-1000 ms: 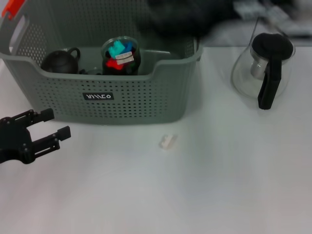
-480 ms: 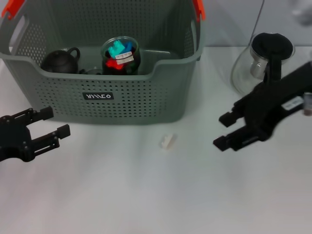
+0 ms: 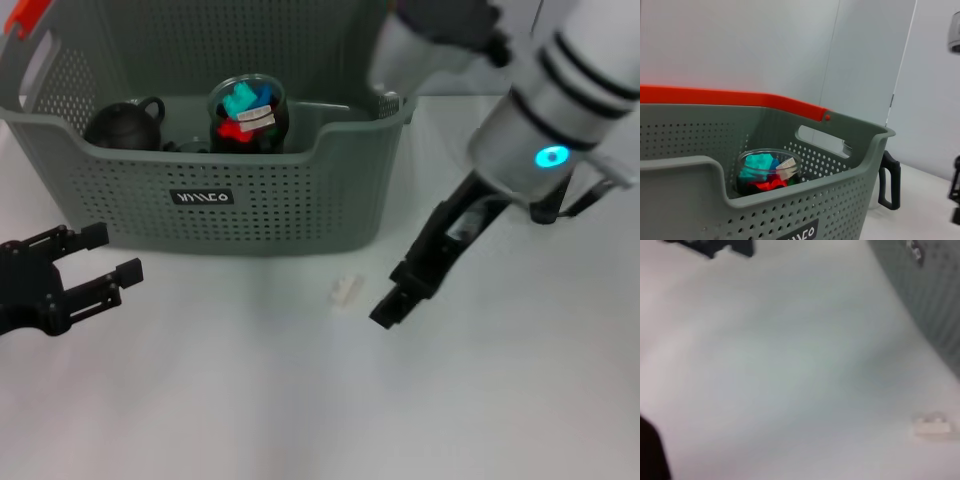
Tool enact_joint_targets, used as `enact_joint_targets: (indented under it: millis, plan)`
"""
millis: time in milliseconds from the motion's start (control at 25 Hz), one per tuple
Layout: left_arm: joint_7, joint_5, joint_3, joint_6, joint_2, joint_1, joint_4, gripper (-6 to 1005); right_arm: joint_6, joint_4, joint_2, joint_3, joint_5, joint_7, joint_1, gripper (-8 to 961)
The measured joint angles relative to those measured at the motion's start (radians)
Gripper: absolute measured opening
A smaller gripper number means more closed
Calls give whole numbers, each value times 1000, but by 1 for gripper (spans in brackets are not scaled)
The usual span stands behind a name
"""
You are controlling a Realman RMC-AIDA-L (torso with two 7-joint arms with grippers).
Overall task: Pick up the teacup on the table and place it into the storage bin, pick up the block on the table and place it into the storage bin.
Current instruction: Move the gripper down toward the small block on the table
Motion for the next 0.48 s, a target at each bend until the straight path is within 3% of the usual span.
enact_joint_targets:
  millis: [120, 240, 480]
  plan:
    - [0, 0, 0, 0, -2, 0, 0, 693, 57, 16, 2, -62, -1, 16, 8, 612]
    - [0, 0, 0, 0, -2, 0, 0, 693, 160, 38, 2, -187, -4, 13, 14, 612]
    - [1, 0, 0, -1, -2, -1, 0, 694, 272, 60, 6, -300, 0, 1, 16, 611]
